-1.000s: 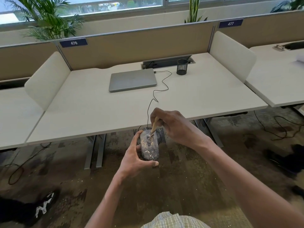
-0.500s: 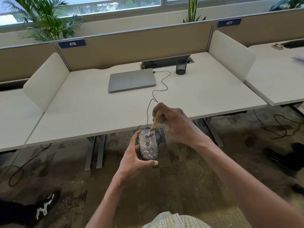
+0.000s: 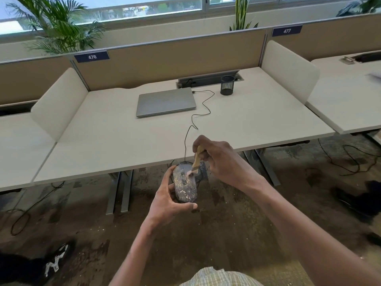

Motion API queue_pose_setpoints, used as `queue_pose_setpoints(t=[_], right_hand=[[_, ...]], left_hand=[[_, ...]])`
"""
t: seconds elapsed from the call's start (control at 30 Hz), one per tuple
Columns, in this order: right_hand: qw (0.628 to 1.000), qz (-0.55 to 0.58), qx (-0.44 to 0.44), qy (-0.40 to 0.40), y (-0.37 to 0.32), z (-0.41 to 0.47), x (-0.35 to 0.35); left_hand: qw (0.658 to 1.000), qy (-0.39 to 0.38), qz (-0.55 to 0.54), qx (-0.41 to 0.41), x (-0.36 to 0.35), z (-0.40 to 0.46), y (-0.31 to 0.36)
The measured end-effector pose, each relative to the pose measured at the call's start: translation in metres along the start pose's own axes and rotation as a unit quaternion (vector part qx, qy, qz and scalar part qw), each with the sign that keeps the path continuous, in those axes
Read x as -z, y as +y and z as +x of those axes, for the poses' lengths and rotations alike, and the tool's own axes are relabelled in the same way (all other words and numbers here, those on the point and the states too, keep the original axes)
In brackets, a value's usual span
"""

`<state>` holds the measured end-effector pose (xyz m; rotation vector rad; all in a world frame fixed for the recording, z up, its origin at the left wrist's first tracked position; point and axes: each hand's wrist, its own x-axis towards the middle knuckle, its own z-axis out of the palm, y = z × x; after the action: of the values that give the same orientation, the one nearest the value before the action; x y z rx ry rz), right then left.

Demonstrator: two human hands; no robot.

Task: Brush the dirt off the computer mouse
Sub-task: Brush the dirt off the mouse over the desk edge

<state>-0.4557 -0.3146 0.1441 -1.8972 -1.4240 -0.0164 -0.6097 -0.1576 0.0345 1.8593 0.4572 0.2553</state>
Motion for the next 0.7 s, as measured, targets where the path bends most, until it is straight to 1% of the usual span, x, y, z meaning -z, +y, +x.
queue_pose_setpoints(t=[0.2,0.47,0.6,0.7], right_hand=[[0.999,0.027,-0.003,0.041,0.002,0.005,0.002],[0.999,0.008,-0.021,0.036,0.015,-0.005,0.0],[0.997,0.041,-0.021,0.058,0.013,0.001,-0.001],[0.997,0.041,-0.034,0.054,0.014,-0.002,-0.004]], left_hand=[[1.0,0.0,0.003,0.001,0.001,0.0,-0.003],[1.0,0.009,-0.023,-0.006,0.0,0.001,-0.004],[1.0,0.01,-0.022,-0.001,-0.002,0.002,-0.002],[1.0,0.012,-0.025,0.001,-0.001,0.003,0.0]])
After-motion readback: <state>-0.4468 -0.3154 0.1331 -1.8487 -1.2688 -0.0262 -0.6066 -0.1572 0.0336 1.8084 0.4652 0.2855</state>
